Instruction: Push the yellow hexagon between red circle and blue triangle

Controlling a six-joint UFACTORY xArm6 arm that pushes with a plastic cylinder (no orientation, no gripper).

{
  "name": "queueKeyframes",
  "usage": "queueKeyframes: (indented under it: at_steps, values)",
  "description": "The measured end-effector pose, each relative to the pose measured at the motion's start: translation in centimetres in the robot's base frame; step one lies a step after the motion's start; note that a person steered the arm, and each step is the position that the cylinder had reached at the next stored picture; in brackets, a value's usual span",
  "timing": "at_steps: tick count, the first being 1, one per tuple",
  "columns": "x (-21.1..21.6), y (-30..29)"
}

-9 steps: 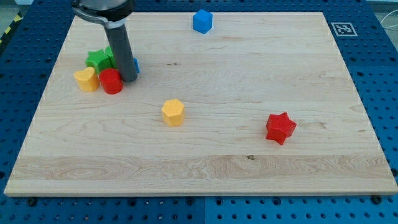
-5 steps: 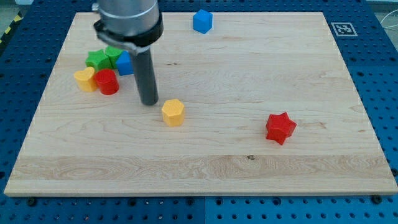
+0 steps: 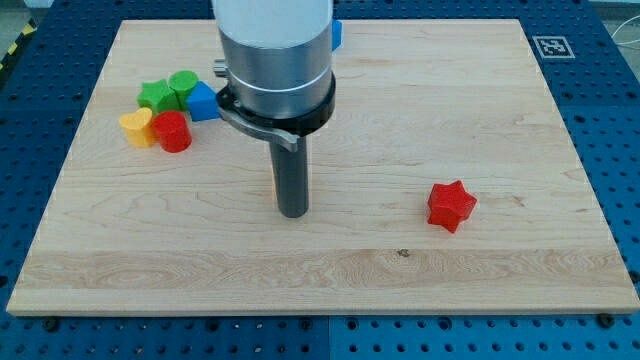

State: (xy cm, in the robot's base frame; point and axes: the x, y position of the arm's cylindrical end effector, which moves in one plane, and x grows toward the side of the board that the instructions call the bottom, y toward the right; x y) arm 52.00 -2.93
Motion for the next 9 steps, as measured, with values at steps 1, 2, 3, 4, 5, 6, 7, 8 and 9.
queueKeyframes:
  at_steps: [1, 2, 3, 4, 5, 6, 7, 8, 9]
  values:
    - [-0.5, 0.6]
    - [-1.8, 0.6]
    - [-2.5, -0.4]
    - [-3.7, -1.3]
    - [-4.1, -0.4]
    - [-4.8, -0.3]
    - [-6.0, -0.6]
    - [-7.2, -2.2]
    - [-8.2, -4.5]
